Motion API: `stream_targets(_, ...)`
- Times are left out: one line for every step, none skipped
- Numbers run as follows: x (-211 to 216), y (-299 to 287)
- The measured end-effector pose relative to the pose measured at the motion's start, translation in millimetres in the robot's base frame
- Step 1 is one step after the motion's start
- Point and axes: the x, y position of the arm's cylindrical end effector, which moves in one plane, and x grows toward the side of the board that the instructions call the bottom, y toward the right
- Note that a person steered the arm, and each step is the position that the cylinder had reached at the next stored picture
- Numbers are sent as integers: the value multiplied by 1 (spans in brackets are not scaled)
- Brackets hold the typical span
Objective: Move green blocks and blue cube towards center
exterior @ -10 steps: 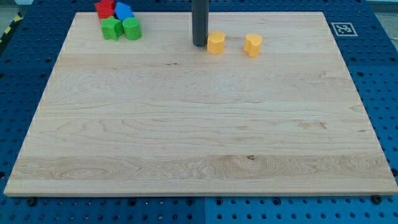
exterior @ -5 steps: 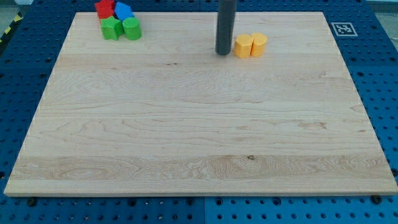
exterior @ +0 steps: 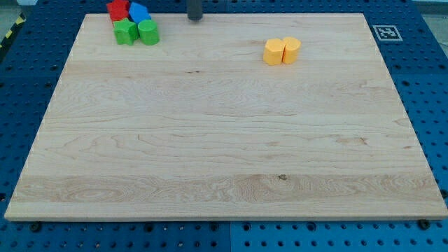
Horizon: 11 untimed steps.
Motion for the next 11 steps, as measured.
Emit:
stream_targets(-1, -13)
stream_targets(-2, -26)
stream_targets(-2, -26)
stream_targets(0, -51)
stream_targets(0, -94)
stream_targets(-2, -107)
stream_targets(-2, -108)
stream_targets(7, -108)
stream_targets(37, -107)
stream_targets(79, -95)
stream_targets(123, -72)
